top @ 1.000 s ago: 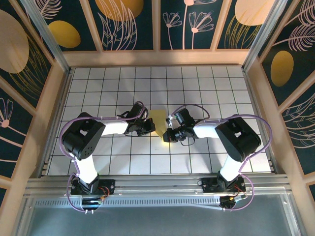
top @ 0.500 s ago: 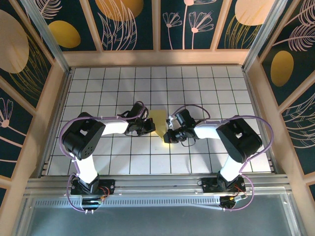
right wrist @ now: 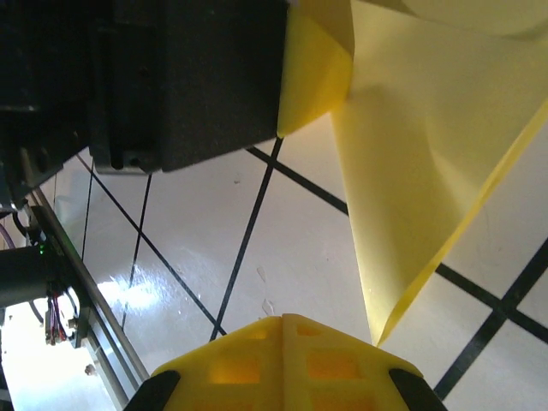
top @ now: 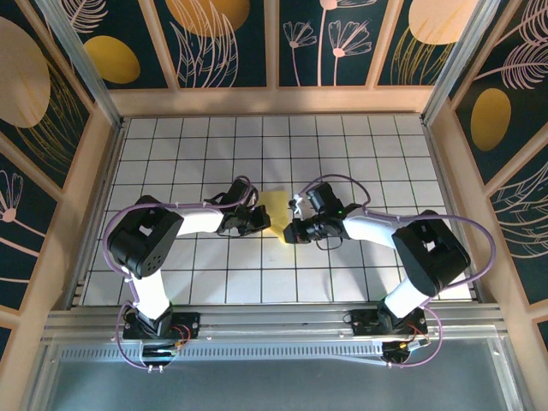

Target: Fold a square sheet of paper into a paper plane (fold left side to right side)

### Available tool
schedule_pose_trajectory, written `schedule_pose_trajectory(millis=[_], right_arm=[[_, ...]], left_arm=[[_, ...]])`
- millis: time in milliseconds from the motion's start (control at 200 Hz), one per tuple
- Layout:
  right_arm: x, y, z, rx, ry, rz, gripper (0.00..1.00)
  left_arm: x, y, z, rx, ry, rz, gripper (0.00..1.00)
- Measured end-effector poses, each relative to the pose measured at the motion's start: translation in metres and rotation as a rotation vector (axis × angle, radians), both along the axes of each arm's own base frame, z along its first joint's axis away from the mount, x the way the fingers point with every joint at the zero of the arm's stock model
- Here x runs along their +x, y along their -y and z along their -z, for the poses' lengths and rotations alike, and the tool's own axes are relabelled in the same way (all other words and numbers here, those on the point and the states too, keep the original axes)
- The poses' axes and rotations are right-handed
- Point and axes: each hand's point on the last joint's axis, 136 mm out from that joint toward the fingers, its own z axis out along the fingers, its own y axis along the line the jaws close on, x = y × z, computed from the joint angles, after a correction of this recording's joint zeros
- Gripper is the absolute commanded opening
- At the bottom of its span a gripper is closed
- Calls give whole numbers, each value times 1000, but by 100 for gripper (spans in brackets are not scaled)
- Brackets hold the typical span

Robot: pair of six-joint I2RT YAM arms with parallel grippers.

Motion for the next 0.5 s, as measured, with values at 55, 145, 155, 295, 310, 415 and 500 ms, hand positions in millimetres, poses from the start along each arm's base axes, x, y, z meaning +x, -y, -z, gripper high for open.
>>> schedule_pose_trajectory(millis=[55,145,155,295,310,415,500], right_arm=[[3,-1,3,-2,-1,6,0],[7,-2,13,-21,-16,23,0],[7,-2,15,-23,-19,25,0],[11,-1,28,-48,-34,43,0],[12,-1,29,-50,-34,44,0],[12,0,36,-64,-49,55,0],[12,1,40,-73,-59,59,0]], left_arm=[[0,0,0,0,0,0,0],[0,0,0,0,1,0,0],[0,0,0,0,0,0,0],[0,0,0,0,0,0,0],[0,0,0,0,0,0,0],[0,0,0,0,0,0,0],[0,0,0,0,0,0,0]])
